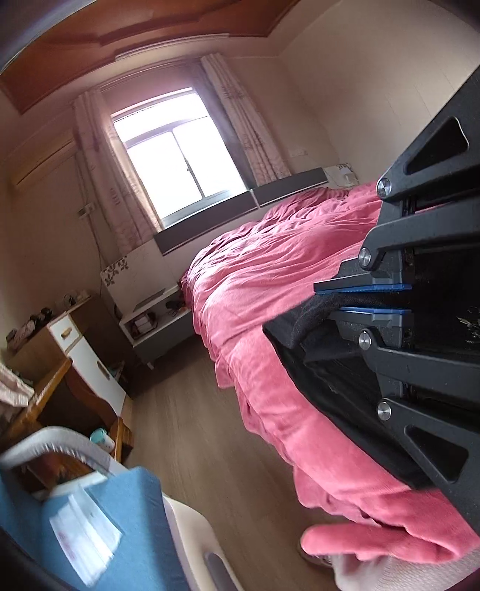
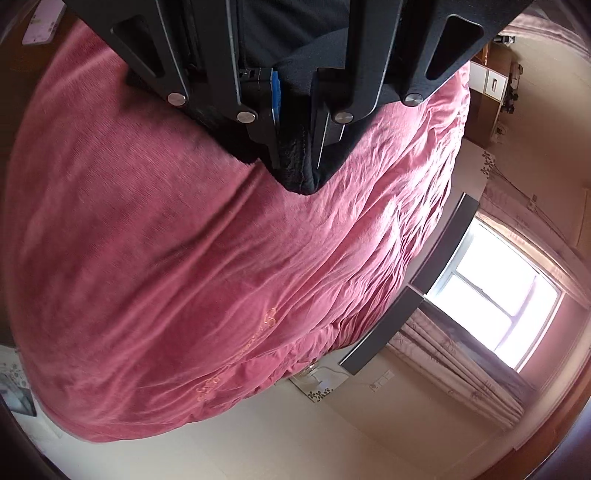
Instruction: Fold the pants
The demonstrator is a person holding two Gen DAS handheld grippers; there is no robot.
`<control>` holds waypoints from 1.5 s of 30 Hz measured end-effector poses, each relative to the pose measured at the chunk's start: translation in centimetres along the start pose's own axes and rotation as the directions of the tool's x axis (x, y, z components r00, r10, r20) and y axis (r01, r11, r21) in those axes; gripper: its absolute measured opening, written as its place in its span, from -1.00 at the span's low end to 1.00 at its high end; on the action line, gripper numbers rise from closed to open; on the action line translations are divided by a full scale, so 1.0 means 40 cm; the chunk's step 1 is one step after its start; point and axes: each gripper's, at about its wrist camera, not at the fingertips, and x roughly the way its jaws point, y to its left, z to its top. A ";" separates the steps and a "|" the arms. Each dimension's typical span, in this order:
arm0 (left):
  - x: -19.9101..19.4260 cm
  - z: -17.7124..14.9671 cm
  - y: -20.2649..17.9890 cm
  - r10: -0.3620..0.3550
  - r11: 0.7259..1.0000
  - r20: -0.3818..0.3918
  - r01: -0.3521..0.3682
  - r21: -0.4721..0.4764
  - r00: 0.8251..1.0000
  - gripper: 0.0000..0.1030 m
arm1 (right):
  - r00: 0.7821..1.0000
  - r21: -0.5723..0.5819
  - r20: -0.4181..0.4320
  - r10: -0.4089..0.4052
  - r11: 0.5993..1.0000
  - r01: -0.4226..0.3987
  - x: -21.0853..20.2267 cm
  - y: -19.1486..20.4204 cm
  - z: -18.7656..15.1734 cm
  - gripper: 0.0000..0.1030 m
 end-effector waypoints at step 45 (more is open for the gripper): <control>-0.051 -0.193 0.072 -0.048 0.988 -0.186 0.019 -0.156 0.981 -0.15 | 0.957 0.050 0.088 0.276 0.958 -0.282 -0.109 0.119 -0.140 -0.86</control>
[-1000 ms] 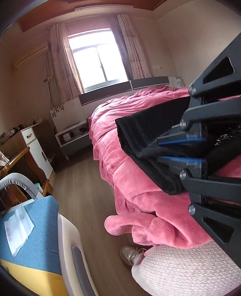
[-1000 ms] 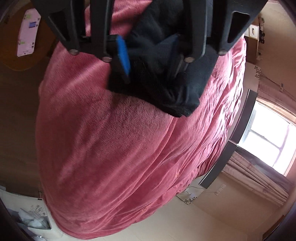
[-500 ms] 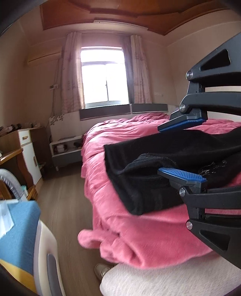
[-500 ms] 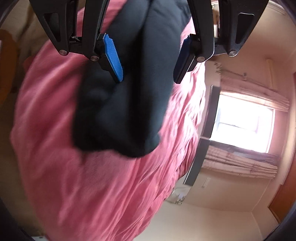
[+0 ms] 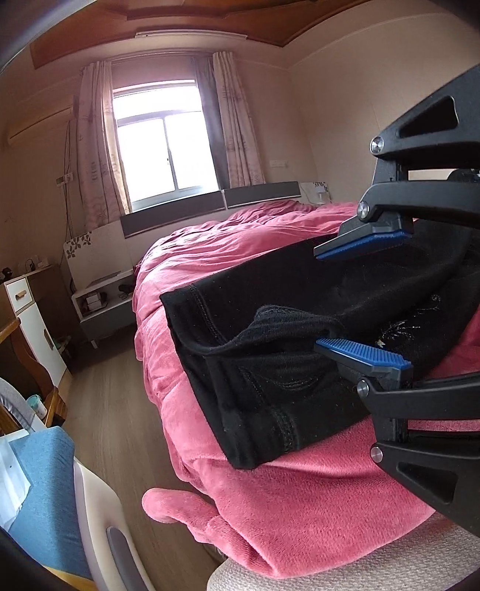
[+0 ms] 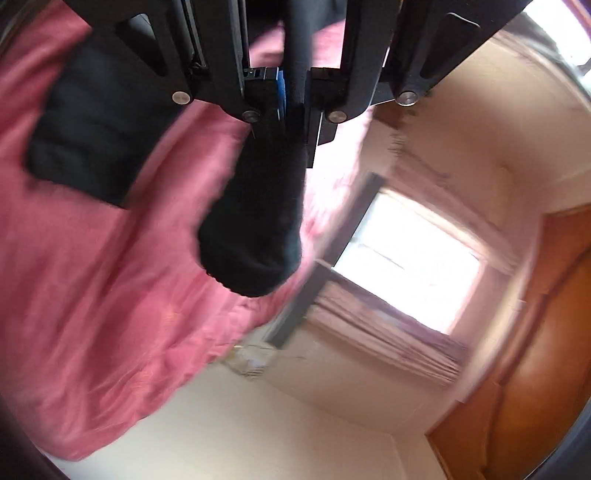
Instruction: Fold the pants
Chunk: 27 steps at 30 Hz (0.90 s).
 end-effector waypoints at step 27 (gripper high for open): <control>-0.027 -0.035 -0.040 0.185 0.970 -0.003 -0.182 0.160 0.983 -0.15 | 0.883 0.027 -0.459 -0.096 0.992 0.122 0.199 -0.079 -0.310 -0.22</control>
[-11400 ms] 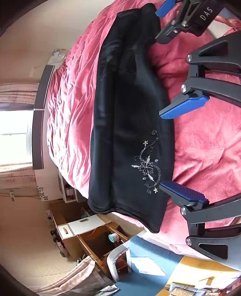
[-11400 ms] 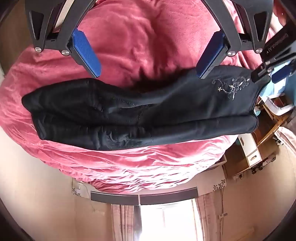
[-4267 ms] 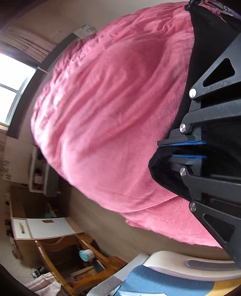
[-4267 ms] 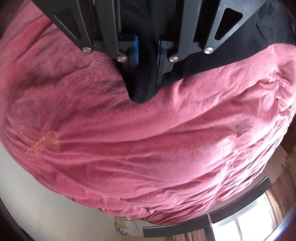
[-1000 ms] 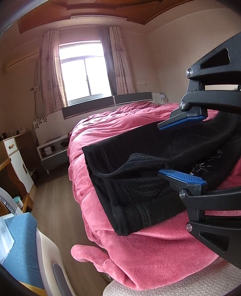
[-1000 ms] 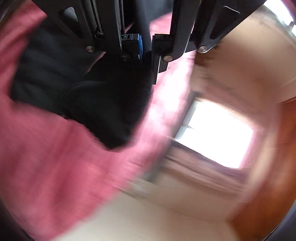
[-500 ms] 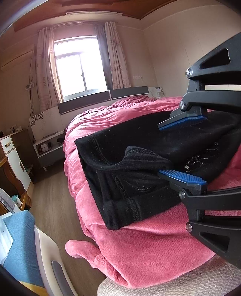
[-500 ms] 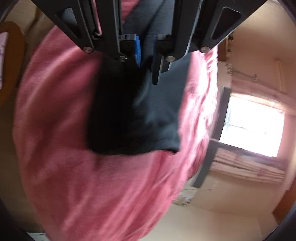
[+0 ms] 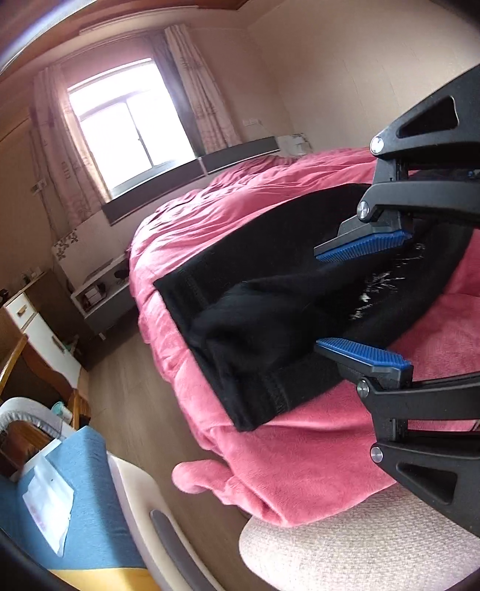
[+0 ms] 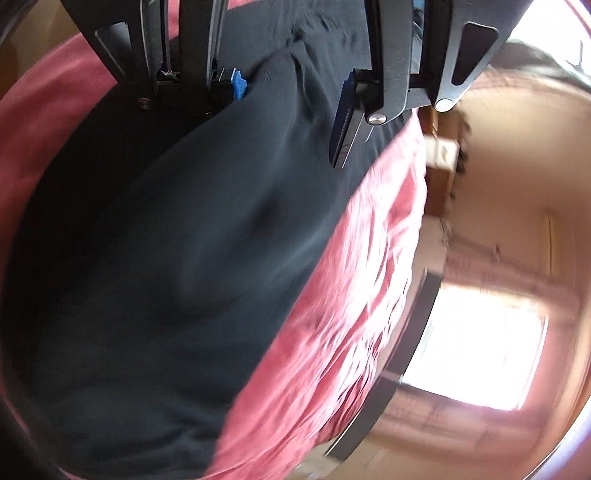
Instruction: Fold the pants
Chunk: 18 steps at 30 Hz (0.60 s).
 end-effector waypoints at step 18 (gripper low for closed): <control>0.158 0.112 -0.003 0.074 0.953 -0.065 -0.090 -0.289 0.995 -0.72 | 0.994 -0.042 0.049 0.095 0.995 -0.093 -0.011 0.058 -0.002 -0.86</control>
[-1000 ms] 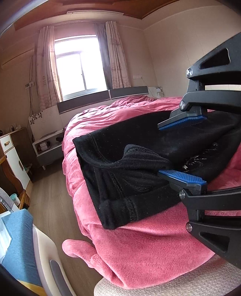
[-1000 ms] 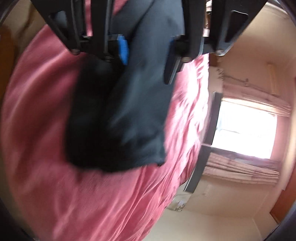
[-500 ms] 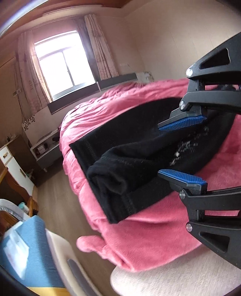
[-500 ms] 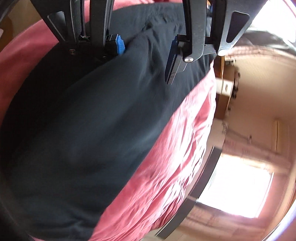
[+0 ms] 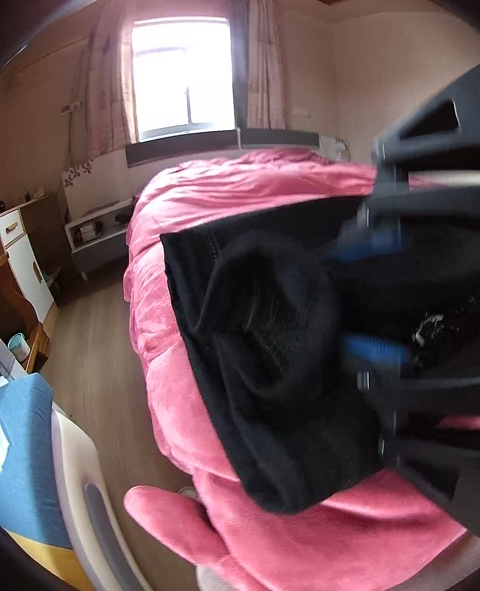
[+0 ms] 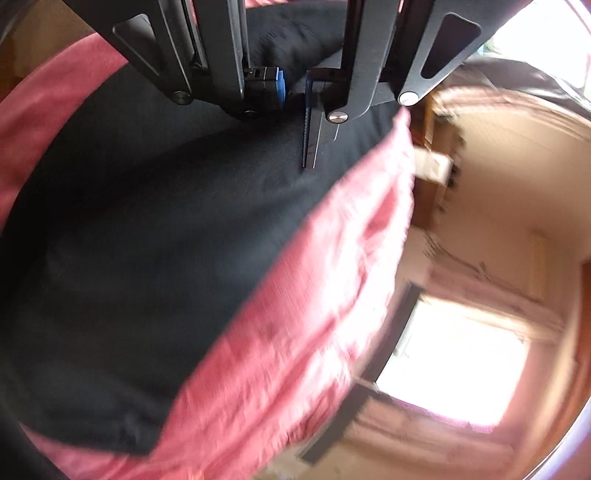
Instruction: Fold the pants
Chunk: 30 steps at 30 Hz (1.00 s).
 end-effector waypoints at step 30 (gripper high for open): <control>-0.108 0.066 -0.085 0.178 0.943 0.240 -0.235 0.234 0.954 0.15 | 0.990 0.047 -0.100 -0.103 0.993 0.108 0.024 -0.089 -0.022 -0.85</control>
